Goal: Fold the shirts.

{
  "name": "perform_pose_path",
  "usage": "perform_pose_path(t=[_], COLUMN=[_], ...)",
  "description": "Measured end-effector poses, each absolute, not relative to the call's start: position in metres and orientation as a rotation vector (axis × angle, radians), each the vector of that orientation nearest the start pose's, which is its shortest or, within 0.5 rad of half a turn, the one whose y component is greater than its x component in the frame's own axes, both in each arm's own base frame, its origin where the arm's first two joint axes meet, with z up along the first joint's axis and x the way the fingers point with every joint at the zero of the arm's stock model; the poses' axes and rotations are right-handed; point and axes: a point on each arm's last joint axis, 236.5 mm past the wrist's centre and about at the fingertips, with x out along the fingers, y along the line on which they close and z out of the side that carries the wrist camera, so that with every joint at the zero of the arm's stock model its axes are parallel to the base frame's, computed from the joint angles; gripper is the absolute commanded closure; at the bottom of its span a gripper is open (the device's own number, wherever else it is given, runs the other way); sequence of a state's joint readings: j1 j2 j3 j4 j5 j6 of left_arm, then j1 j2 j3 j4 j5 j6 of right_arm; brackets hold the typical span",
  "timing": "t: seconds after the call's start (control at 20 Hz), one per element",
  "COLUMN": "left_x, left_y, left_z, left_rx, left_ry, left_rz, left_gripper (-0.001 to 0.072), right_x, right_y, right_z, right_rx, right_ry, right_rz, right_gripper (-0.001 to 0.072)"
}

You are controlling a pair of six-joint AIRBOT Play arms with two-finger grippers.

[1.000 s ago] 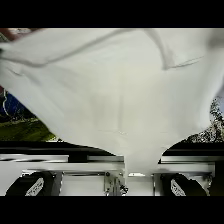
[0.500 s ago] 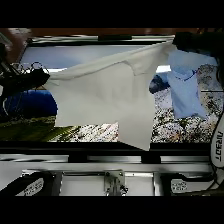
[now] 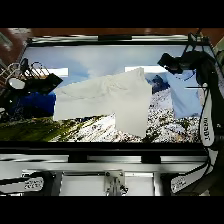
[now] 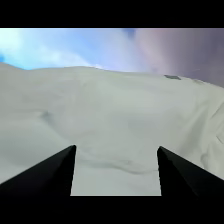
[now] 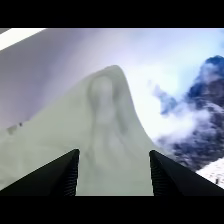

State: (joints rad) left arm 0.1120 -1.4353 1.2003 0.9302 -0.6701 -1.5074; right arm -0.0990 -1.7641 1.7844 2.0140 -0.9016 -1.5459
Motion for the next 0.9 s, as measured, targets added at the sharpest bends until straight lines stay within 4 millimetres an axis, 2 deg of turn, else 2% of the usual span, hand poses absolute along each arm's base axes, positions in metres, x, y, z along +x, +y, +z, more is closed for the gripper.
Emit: perform_pose_path(t=[0.1, 0.25, 0.3, 0.4, 0.5, 0.65, 0.9], left_x=[0.490, 0.438, 0.419, 0.384, 0.362, 0.351, 0.361], left_y=[-0.010, 0.033, 0.038, 0.047, 0.047, 0.037, 0.023], left_z=[0.033, 0.011, 0.003, -0.022, -0.043, -0.066, -0.090], left_rx=[-0.627, -0.609, -0.621, -0.629, -0.647, -0.696, -0.743], left_ry=[0.940, 1.158, 1.229, 1.354, 1.425, 1.450, 1.430], left_rz=[-0.074, -0.034, -0.036, -0.029, -0.029, -0.067, -0.100], left_gripper=[0.0094, 0.0094, 0.0093, 0.0093, 0.0093, 0.0093, 0.0095], right_x=[0.571, 0.530, 0.516, 0.492, 0.476, 0.465, 0.460], right_y=[0.007, -0.027, -0.034, -0.036, -0.036, -0.019, -0.009], right_z=[0.077, 0.077, 0.074, 0.066, 0.059, 0.053, 0.047], right_rx=[0.428, 0.353, 0.341, 0.336, 0.348, 0.398, 0.438], right_ry=[0.900, 1.028, 1.079, 1.176, 1.238, 1.283, 1.317], right_rz=[0.099, 0.051, 0.041, 0.054, 0.064, 0.124, 0.162], right_gripper=[0.0161, 0.0162, 0.0161, 0.0162, 0.0162, 0.0162, 0.0162])
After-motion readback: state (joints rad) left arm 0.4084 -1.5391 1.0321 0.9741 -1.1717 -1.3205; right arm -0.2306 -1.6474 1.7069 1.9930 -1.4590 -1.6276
